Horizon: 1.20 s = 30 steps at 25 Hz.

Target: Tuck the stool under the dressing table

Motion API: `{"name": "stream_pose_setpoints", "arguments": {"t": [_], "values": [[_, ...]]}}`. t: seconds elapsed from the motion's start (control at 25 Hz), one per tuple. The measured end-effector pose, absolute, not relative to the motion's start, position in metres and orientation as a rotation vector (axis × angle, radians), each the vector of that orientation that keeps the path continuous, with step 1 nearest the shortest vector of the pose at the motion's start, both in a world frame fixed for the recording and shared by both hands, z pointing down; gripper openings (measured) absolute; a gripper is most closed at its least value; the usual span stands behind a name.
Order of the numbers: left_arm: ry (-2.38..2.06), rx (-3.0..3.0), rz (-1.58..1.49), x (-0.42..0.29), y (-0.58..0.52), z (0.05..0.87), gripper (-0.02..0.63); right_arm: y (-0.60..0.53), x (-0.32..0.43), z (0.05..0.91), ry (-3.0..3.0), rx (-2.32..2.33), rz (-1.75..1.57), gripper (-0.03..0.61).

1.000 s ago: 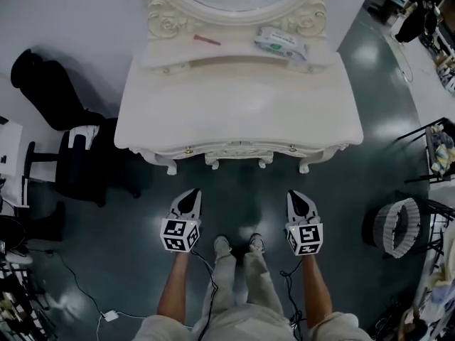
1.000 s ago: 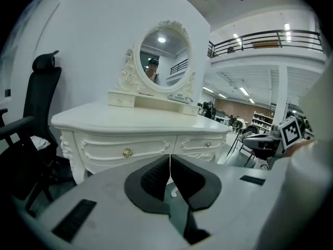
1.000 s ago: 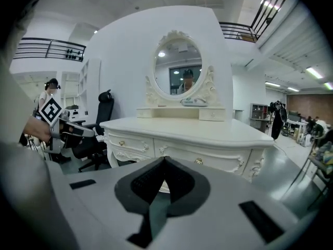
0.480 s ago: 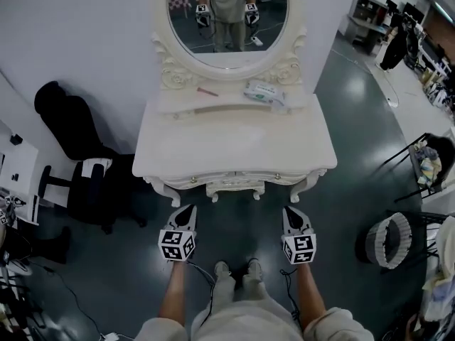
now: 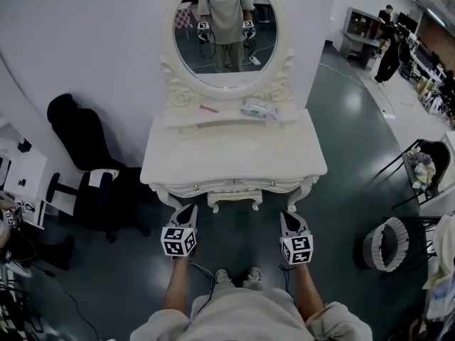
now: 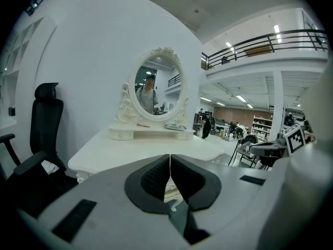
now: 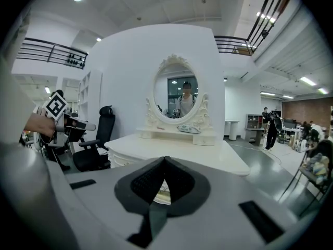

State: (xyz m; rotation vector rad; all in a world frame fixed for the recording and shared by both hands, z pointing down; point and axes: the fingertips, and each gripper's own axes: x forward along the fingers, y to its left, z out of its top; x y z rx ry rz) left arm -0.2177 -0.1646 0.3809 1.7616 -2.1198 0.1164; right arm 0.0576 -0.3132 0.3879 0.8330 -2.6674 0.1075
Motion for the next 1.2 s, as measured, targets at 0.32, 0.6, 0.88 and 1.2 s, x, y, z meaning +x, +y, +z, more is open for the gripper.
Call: {"name": "stream_pose_setpoints", "arguments": {"t": [0.32,0.6,0.88,1.2], "values": [[-2.136,1.765,0.131,-0.214,-0.154,0.372,0.018,-0.323,0.078,0.368,-2.669,0.878,0.084,0.001],[-2.151,1.741,0.103,-0.214,-0.144,0.371,0.018,-0.324,0.083,0.357,-2.675,0.895,0.075,0.002],[-2.152,1.731,0.096,-0.217,-0.146,0.372,0.018,-0.326,0.081,0.353,-2.681,0.884,0.077,0.000],[-2.146,1.730,0.085,-0.216,-0.148,0.374,0.018,-0.329,0.082,0.354,-2.679,0.894,0.081,0.000]]}}
